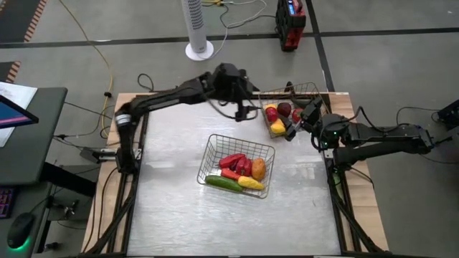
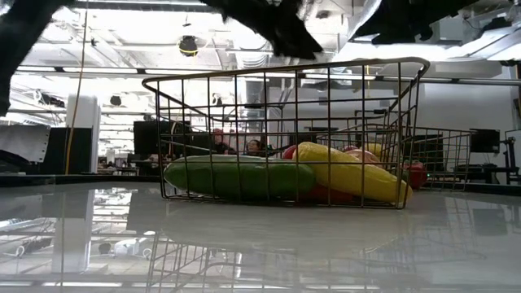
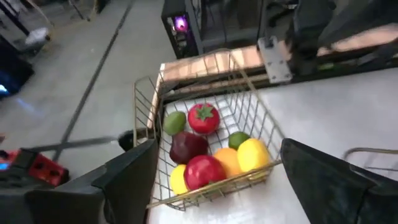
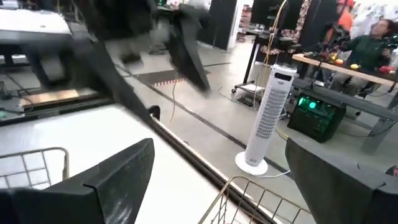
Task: Sort produce into baskets
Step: Return to Home Position
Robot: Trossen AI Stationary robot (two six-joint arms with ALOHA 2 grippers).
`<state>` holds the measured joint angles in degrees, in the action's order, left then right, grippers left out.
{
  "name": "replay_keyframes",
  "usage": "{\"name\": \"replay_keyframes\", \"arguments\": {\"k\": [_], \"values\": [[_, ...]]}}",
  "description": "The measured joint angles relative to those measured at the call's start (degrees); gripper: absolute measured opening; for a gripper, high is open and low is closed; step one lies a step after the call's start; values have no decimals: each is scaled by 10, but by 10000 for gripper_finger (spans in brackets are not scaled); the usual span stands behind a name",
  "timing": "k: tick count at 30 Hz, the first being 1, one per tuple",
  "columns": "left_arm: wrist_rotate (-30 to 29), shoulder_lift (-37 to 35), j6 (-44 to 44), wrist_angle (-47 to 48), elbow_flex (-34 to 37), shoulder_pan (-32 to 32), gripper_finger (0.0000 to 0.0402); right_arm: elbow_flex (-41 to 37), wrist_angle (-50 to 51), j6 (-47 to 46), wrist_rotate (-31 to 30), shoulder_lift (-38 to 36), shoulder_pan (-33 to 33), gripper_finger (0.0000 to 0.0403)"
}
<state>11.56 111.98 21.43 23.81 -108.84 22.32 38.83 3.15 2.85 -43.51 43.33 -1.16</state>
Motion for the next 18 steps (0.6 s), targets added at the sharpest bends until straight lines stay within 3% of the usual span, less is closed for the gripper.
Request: {"name": "replay_keyframes", "arguments": {"k": [4, 9, 15, 18], "values": [[-21, -100, -13, -33, 99, -6, 295, -15, 11, -15, 22, 0, -11, 388], [-59, -249, -58, -125, 303, -30, 255, -51, -22, -21, 43, -24, -52, 387], [-154, -421, -82, -262, 534, -84, 229, -93, -38, -52, 133, -90, -97, 376], [-171, -490, -102, -303, 621, -105, 225, -118, -51, -79, 164, -124, -110, 372]]}}
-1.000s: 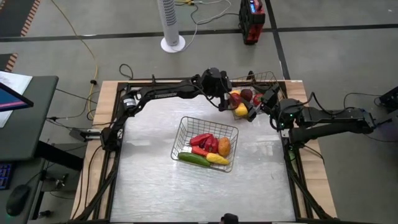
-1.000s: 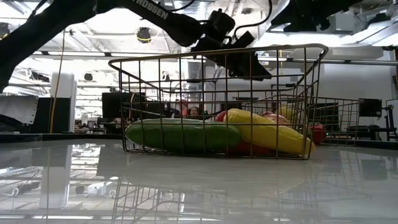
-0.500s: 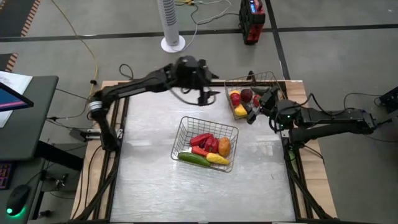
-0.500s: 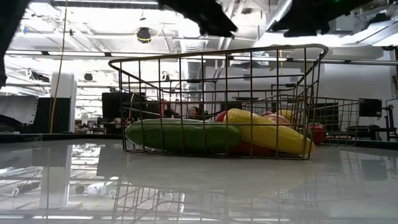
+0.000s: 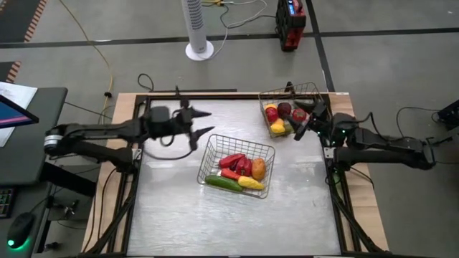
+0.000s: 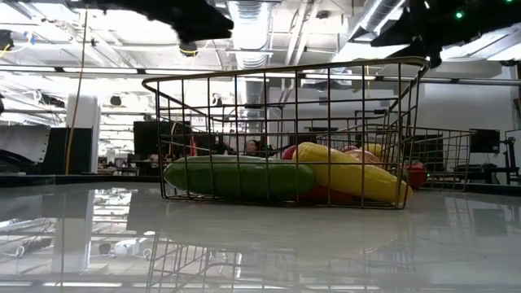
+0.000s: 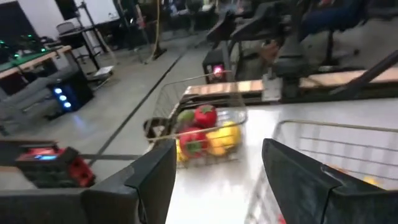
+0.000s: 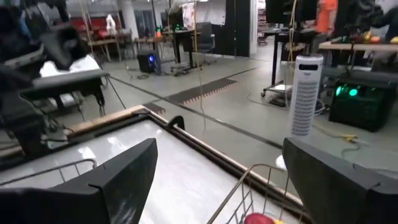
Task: Sort produce into baskets
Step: Return to Home Position
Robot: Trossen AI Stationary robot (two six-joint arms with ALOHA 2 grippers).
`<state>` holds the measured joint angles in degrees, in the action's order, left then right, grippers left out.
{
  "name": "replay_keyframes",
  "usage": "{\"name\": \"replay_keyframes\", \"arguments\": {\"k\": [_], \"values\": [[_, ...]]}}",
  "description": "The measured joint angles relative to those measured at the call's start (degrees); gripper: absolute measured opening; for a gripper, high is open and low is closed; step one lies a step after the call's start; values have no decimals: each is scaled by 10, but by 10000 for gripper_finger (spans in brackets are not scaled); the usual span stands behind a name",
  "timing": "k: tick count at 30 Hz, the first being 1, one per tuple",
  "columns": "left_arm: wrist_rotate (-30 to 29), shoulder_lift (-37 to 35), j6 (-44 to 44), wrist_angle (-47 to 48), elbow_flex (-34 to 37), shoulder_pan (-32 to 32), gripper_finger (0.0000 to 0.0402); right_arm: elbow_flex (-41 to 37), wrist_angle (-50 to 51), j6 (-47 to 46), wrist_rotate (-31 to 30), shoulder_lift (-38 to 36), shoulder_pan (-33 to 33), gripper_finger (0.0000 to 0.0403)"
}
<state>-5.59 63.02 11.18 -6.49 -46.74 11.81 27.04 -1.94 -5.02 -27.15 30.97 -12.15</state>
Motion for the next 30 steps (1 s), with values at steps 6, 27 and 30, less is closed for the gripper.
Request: {"name": "replay_keyframes", "arguments": {"k": [6, 27, 30], "values": [[-7, -92, -42, -130, 147, -31, 224, -48, -51, -21, 4, -37, -8, 370], [-155, -246, -74, -260, 390, -104, 224, -180, -61, -71, 32, -84, 36, 370], [-161, -298, -75, -234, 406, -104, 224, -180, -33, -61, 17, -109, 43, 370]]}}
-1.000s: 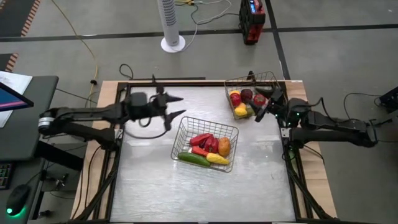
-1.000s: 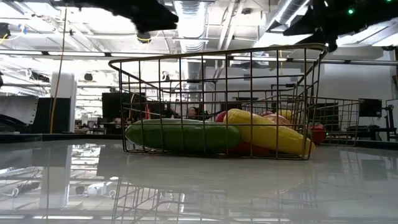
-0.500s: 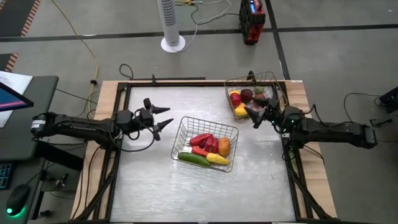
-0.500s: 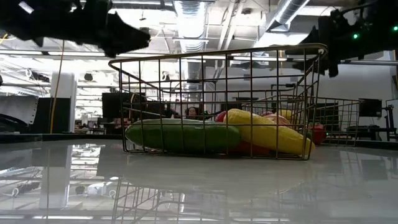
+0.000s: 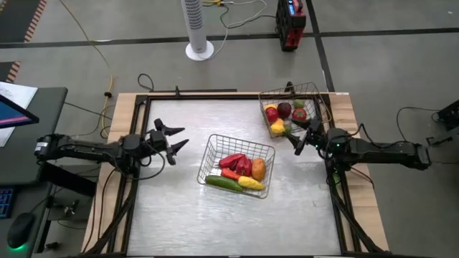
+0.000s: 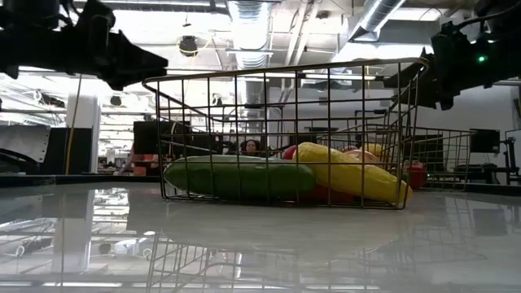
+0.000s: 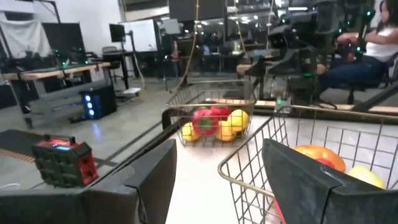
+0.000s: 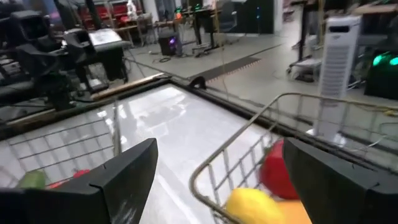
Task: Sort produce into baskets
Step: Return to Home Position
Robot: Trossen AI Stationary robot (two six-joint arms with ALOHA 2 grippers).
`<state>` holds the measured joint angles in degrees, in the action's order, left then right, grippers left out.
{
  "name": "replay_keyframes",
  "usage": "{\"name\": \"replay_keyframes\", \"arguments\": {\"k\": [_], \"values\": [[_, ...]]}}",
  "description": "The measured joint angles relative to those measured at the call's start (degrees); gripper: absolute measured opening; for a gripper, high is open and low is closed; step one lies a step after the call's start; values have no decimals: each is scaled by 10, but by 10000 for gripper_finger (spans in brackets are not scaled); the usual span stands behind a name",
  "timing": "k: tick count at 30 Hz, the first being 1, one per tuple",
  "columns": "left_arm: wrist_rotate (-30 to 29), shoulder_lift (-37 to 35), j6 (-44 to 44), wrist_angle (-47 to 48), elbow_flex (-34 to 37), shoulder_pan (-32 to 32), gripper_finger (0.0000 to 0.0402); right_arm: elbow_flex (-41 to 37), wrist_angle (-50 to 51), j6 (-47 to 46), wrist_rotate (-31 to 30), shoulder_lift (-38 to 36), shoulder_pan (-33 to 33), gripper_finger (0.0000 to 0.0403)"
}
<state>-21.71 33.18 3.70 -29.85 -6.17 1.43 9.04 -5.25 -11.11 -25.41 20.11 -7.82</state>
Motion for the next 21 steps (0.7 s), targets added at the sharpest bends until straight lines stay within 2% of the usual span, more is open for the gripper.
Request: {"name": "replay_keyframes", "arguments": {"k": [6, 13, 16, 21], "values": [[6, -109, 2, 96, 9, 0, 224, 1, 49, 27, -30, -80, 0, 370], [30, -206, -7, 204, 9, 0, 224, 1, 90, 25, 44, -155, 0, 370], [48, -236, -14, 247, 10, 0, 224, 1, 106, 8, 47, -172, 0, 370], [62, -278, -15, 255, 53, 0, 224, 1, 111, -13, 60, -176, 0, 370]]}}
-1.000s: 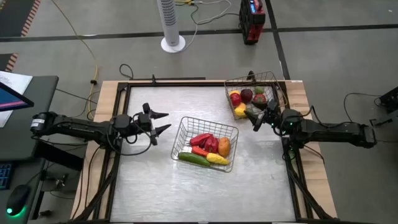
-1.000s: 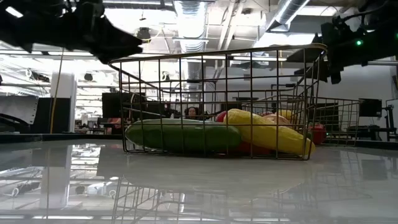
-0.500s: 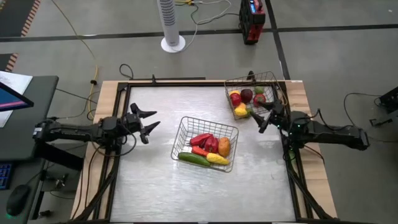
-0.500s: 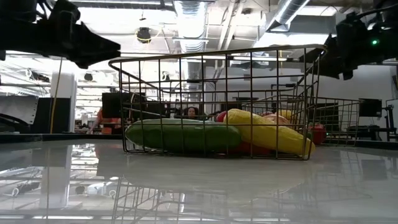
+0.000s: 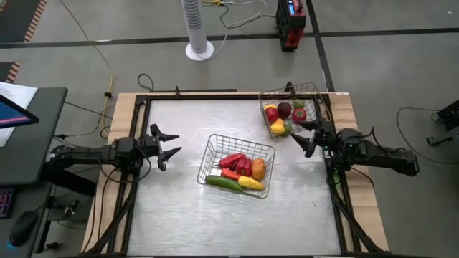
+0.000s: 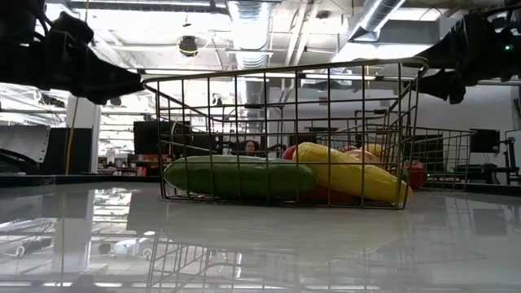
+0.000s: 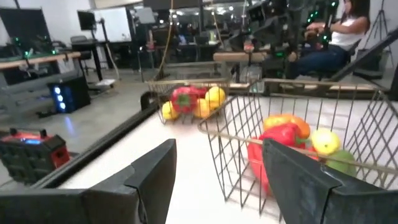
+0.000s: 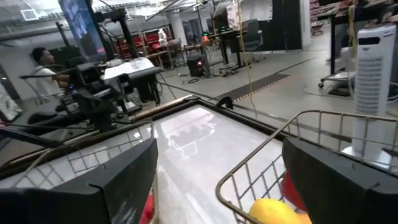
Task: Sort produce into baskets
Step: Return to Home Position
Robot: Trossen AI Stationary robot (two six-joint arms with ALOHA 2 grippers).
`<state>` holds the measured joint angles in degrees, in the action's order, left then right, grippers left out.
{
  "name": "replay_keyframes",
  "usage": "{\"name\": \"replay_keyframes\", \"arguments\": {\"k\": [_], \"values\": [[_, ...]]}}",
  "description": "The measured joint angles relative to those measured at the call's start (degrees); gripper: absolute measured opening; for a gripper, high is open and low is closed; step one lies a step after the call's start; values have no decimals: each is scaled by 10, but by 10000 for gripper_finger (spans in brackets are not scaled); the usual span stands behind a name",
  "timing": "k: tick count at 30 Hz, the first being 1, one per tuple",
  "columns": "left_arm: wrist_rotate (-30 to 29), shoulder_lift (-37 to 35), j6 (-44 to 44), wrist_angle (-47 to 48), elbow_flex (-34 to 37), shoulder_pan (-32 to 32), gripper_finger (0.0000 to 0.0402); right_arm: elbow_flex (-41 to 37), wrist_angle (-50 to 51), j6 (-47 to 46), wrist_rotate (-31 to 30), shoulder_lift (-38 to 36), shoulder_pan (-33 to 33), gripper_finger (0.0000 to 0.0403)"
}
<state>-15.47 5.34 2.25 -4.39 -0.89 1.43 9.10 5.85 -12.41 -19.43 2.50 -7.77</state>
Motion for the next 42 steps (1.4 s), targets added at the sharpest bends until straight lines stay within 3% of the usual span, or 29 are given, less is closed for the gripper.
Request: {"name": "replay_keyframes", "arguments": {"k": [12, 21, 29, 38, 42], "values": [[-3, -20, 38, -17, 2, 1, 224, 0, 12, -2, 15, 0, 2, 370], [-3, -20, 46, -27, 2, 1, 224, -1, 71, -105, 15, 1, 2, 370], [-3, -20, 43, -66, 2, 1, 224, -1, 96, -111, 15, 1, 2, 370], [-3, -20, -105, -64, 2, 1, 224, -1, 106, -111, 15, 1, 2, 370], [-3, -20, -96, -39, 2, 1, 224, -1, 105, -111, 14, 1, 2, 370]]}}
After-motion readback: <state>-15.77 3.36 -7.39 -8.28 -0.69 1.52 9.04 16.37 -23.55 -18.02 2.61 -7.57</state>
